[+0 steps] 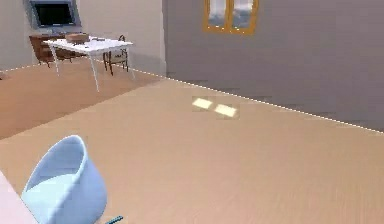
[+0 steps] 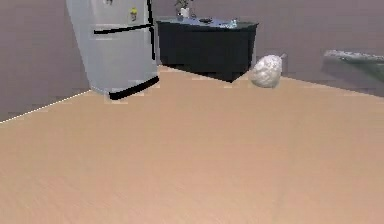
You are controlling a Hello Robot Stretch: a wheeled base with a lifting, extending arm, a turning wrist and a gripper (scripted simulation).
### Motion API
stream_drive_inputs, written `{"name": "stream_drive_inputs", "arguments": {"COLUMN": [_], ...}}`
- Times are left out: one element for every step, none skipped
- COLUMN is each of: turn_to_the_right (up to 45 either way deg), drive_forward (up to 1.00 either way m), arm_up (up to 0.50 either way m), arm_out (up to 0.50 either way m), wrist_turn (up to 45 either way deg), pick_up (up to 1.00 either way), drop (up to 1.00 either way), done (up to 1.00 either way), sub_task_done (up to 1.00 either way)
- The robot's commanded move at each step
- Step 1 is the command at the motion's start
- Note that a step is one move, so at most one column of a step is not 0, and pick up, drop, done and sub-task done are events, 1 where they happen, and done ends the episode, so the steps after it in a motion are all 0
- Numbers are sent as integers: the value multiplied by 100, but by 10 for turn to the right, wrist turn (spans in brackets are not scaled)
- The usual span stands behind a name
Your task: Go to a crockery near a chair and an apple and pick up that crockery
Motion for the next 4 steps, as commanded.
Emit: {"name": "stream_drive_inputs", "arguments": {"turn_to_the_right": [0, 90, 0, -450], "drive_forward": [100, 0, 30, 0], "arm_up": [0, 0, 0, 0], "arm_out": [0, 0, 0, 0], "wrist_turn": [0, 0, 0, 0], "pick_up": [0, 0, 0, 0], "drop": [0, 0, 0, 0], "done": [0, 0, 0, 0], "sub_task_done": [0, 0, 0, 0]}}
